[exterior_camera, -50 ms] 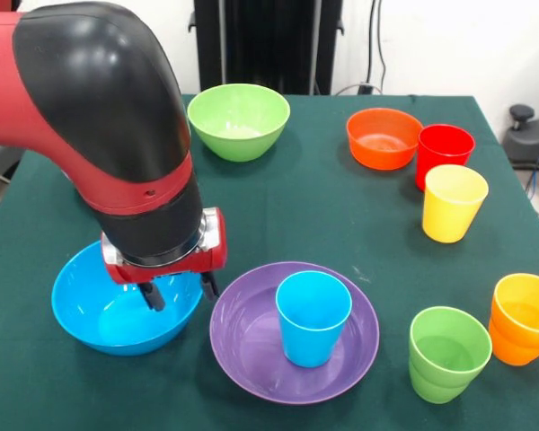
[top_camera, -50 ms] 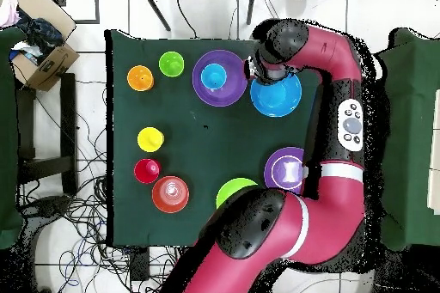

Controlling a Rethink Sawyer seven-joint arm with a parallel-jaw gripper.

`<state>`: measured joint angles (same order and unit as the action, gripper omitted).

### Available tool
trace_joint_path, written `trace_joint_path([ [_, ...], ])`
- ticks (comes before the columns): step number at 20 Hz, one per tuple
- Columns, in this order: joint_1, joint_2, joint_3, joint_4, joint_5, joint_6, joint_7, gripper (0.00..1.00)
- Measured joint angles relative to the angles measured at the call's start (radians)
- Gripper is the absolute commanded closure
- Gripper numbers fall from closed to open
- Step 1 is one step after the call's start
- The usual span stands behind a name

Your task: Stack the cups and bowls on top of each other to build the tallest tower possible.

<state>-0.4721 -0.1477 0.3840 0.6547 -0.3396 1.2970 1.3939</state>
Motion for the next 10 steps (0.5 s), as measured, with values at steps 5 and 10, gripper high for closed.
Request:
trace_joint_path([
  [5,-0.001,-0.001,0.000,0.021,-0.002,0.000,-0.008,0.00],
  [10,-0.003,-0.023,-0.001,0.077,-0.006,0.005,-0.045,0.00],
])
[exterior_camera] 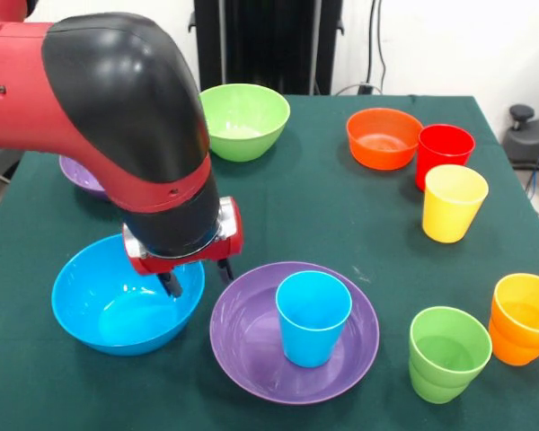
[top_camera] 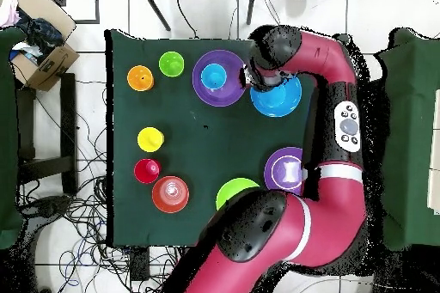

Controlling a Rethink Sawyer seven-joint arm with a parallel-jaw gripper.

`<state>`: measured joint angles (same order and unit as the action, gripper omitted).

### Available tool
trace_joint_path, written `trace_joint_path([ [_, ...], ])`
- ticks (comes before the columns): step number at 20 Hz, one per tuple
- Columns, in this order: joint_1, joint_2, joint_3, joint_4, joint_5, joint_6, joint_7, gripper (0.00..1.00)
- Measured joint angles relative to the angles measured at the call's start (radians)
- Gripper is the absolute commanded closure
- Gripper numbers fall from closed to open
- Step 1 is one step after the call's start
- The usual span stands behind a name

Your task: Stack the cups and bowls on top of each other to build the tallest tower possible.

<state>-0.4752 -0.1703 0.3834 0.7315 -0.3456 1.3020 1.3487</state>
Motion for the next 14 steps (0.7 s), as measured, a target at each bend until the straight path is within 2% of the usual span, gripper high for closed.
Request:
trace_joint_path([
  [14,-0.001,-0.069,0.000,0.023,-0.025,0.031,-0.120,0.00],
])
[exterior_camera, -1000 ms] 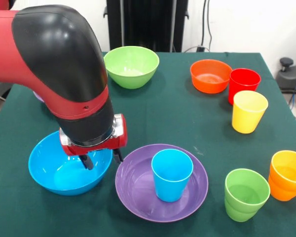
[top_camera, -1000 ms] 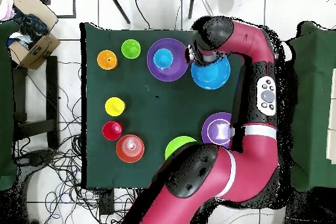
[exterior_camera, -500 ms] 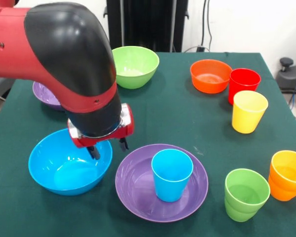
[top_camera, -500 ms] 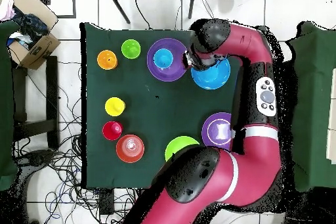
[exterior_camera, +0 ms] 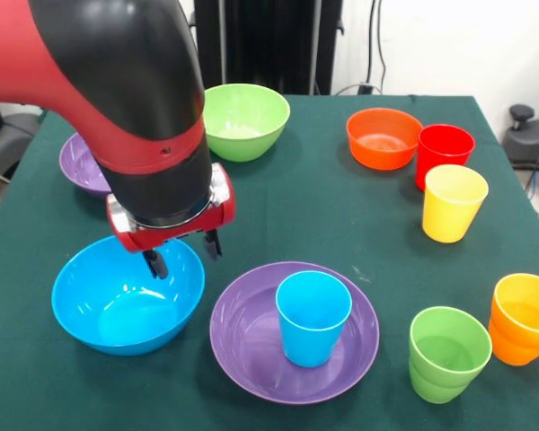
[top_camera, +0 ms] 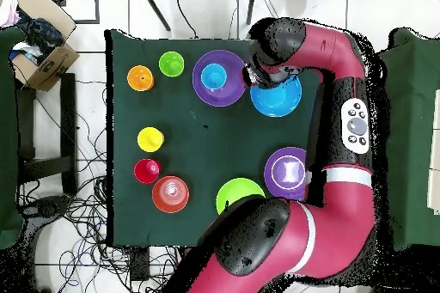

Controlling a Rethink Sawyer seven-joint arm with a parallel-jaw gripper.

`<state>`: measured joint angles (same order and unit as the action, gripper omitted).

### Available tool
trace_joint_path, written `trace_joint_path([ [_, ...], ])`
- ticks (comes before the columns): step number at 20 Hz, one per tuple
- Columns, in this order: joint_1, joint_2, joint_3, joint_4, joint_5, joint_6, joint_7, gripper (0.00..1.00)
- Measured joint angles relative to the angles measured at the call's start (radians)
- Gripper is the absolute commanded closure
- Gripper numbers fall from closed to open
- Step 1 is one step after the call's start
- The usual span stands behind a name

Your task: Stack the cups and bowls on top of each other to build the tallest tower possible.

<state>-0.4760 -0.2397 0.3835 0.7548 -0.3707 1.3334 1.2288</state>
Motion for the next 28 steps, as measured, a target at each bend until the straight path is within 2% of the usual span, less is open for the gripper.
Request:
trace_joint_path([
  [5,-0.001,-0.011,0.000,0.009,-0.006,0.000,-0.032,0.00],
  [11,-0.012,-0.031,0.000,0.063,-0.010,0.000,-0.046,0.00],
  [19,-0.047,-0.066,0.000,0.204,-0.033,-0.042,-0.046,0.00],
  [23,-0.078,-0.078,0.001,0.278,-0.051,-0.133,-0.046,0.00],
  [28,-0.123,-0.079,0.014,0.357,-0.071,-0.323,-0.046,0.00],
])
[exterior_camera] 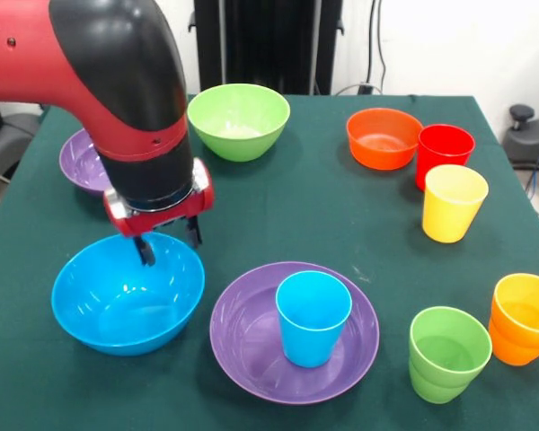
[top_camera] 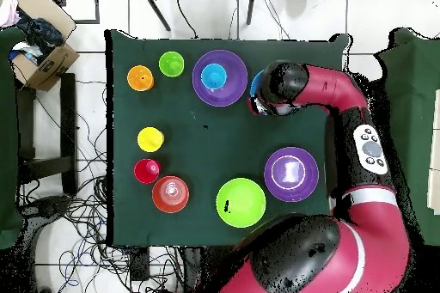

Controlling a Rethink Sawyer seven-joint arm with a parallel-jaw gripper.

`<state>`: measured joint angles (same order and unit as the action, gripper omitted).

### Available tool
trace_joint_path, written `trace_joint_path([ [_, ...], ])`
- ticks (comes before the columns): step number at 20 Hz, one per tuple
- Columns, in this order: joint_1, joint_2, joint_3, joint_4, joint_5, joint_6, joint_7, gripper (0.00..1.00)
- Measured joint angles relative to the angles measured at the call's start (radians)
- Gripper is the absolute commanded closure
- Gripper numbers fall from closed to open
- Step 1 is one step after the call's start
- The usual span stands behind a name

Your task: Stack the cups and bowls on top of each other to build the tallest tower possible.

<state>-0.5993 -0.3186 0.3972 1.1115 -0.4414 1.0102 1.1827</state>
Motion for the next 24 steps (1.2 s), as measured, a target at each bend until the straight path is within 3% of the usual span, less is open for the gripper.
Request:
trace_joint_path([
  [4,-0.032,0.000,0.032,0.037,-0.001,-0.131,0.000,0.00],
  [8,-0.051,0.000,0.065,0.047,-0.002,-0.187,0.000,0.00],
  [24,-0.053,-0.020,0.106,0.052,-0.018,-0.195,0.000,0.00],
])
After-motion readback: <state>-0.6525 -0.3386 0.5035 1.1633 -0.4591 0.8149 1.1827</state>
